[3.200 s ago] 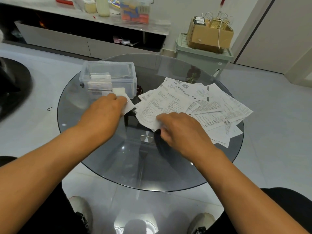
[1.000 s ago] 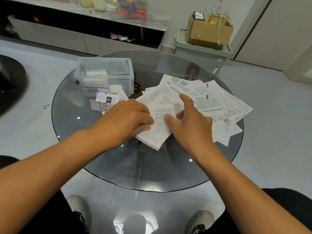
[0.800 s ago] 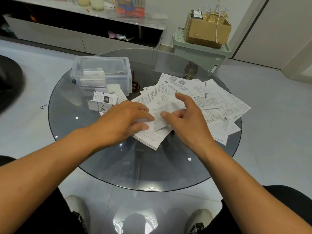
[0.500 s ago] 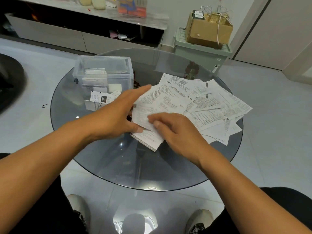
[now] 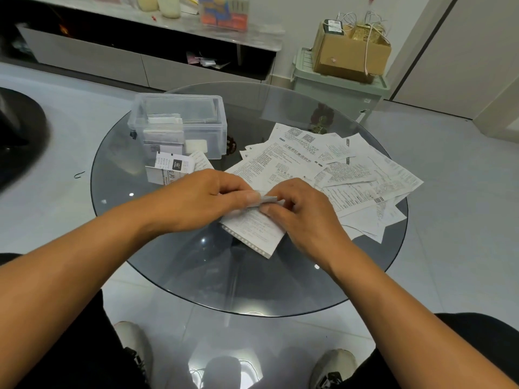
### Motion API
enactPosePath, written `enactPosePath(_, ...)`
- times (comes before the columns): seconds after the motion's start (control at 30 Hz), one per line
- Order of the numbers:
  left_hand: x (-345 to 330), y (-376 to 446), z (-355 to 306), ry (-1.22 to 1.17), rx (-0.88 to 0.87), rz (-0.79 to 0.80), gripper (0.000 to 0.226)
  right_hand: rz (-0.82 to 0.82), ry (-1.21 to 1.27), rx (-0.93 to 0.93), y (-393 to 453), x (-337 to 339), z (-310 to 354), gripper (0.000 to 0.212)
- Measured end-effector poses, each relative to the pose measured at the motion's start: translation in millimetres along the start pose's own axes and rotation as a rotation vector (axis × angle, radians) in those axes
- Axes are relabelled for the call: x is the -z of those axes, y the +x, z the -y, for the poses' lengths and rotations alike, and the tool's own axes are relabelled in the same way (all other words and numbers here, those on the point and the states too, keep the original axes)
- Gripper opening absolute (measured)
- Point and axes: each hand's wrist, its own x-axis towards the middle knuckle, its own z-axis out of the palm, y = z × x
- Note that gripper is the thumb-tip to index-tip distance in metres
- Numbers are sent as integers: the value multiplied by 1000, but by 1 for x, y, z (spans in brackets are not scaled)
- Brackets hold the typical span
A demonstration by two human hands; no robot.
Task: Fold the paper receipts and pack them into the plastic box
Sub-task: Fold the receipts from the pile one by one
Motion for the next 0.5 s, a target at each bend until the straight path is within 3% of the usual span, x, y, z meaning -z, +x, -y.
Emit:
enactPosePath(0.1, 3, -1, -1, 124, 19, 27, 48, 42, -27, -41, -2, 8, 5, 29)
enactPosePath(0.2, -8, 4, 5, 99, 6, -88, 41, 83, 5, -115, -3, 14, 6, 26)
enactPosePath(0.3, -20, 11, 6, 93, 20, -205, 42, 26, 101, -198, -1, 9, 3, 25)
enactPosePath(0.5, -26, 14, -2, 236, 55, -226, 61, -41, -75, -255, 2, 4, 5, 28)
